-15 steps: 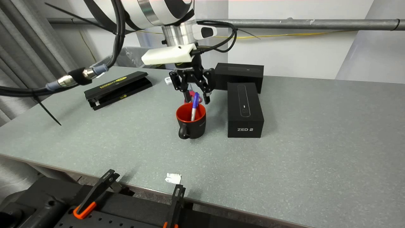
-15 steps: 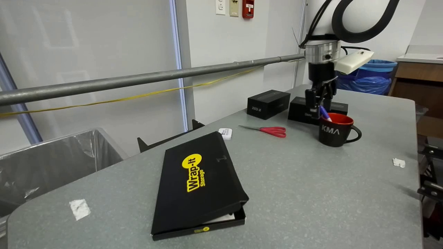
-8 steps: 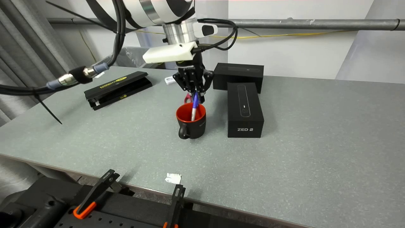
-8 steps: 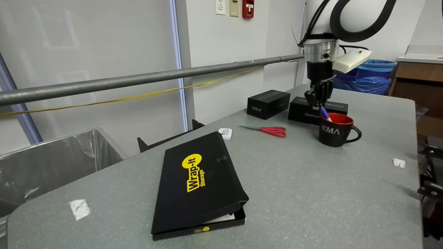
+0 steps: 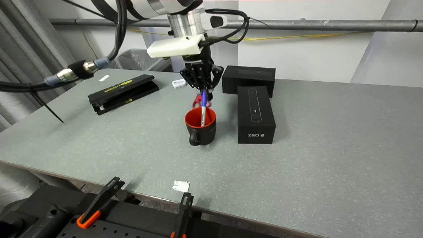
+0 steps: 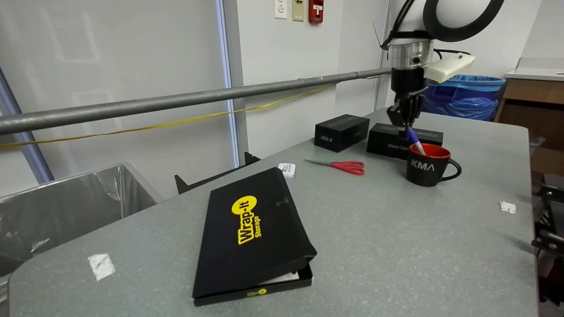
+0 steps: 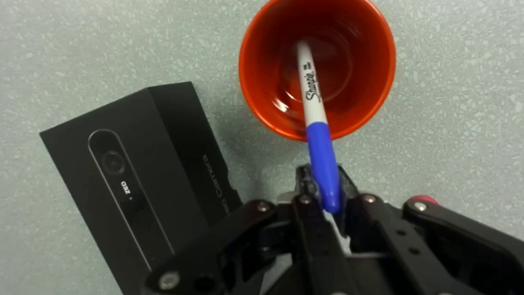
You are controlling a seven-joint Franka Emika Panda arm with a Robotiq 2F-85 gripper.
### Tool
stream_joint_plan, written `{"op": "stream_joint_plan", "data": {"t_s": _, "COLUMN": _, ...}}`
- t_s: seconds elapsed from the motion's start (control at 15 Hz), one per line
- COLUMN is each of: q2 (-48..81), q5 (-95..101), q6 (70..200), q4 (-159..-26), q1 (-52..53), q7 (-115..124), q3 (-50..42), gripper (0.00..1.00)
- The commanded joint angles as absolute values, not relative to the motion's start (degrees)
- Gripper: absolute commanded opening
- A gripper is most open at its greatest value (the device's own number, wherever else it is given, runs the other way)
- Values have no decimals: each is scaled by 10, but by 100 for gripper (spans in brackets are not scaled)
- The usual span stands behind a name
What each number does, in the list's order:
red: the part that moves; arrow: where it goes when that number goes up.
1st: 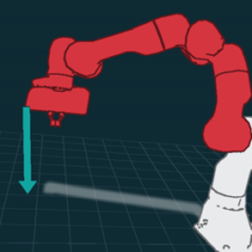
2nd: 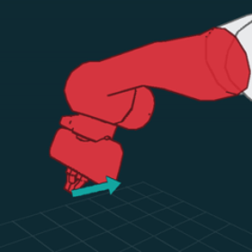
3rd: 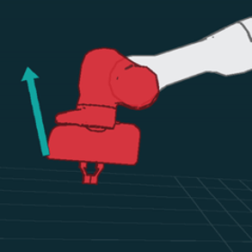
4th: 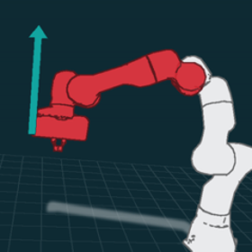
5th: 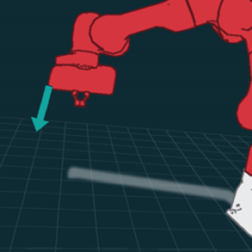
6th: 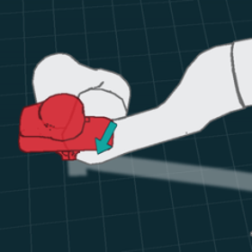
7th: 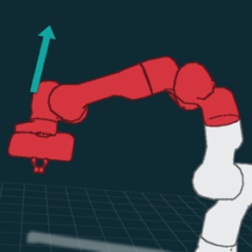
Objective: Take the blue pen out of the red and black mug
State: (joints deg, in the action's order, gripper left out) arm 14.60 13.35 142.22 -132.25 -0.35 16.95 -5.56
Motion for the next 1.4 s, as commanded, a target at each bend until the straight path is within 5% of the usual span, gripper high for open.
{"op": "stream_joint_plan", "data": {"t_s": 0.0, "q2": 45, "q5": 121, "q6": 1406, "q4": -1376, "q1": 3, "q7": 152, "q3": -49, "gripper": 3}}
{"op": "stream_joint_plan", "data": {"t_s": 0.47, "q2": -87, "q5": 62, "q6": 1303, "q4": -1396, "q1": 22, "q7": 91, "q3": 13, "gripper": 3}}
{"op": "stream_joint_plan", "data": {"t_s": 1.33, "q2": 248, "q5": 76, "q6": 1265, "q4": -1235, "q1": 60, "q7": 85, "q3": 27, "gripper": 3}}
